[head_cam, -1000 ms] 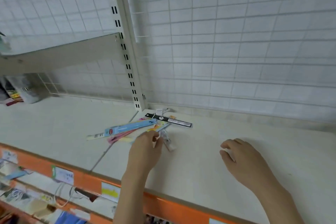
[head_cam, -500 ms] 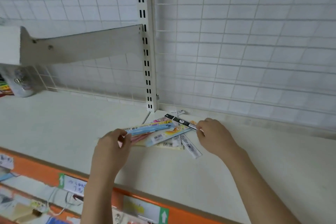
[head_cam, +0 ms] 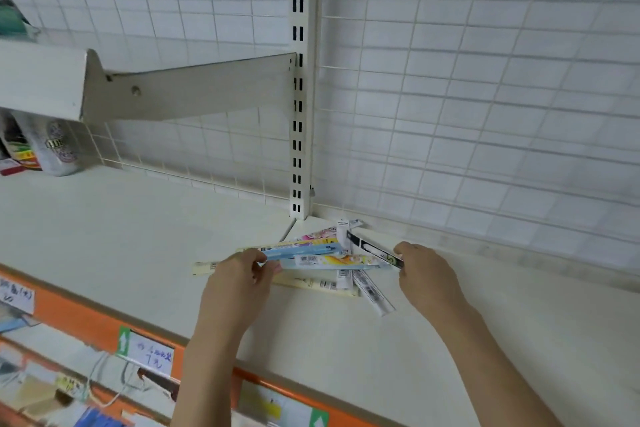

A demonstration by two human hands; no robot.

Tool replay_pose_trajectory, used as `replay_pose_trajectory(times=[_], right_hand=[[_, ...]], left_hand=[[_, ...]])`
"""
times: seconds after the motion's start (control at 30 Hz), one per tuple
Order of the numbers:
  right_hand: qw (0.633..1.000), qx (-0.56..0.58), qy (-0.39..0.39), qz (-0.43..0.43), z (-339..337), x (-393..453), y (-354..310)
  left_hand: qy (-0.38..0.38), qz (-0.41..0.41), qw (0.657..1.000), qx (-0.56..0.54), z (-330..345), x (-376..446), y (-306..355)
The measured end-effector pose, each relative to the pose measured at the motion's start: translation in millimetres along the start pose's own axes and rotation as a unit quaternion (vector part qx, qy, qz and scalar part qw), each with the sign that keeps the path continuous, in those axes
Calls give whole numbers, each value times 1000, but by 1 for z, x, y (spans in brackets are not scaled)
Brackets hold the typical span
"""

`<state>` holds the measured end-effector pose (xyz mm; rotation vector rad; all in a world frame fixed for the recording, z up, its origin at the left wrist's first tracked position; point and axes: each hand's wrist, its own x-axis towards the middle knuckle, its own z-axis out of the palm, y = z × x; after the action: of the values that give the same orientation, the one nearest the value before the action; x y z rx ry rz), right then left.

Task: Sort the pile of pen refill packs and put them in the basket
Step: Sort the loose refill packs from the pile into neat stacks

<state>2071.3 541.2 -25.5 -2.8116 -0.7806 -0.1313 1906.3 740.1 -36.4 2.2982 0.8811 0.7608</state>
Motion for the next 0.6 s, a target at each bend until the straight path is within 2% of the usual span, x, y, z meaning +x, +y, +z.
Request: replay_pose_trajectory(times=[0.1, 0.23, 0.43, 0.6], right_hand=[[1000, 6, 12, 14, -7, -2, 12], [1000, 0, 17, -12, -17, -3, 13], [997, 38, 44, -56, -23, 7, -19], [995, 12, -8, -96, -20, 16, -46]], left_hand=[[-17, 17, 1000, -3, 8, -2, 9], [-28, 30, 999, 4, 13, -7, 13], [1, 14, 1000, 14, -8, -18, -3], [36, -30, 998, 40, -31, -26, -27]])
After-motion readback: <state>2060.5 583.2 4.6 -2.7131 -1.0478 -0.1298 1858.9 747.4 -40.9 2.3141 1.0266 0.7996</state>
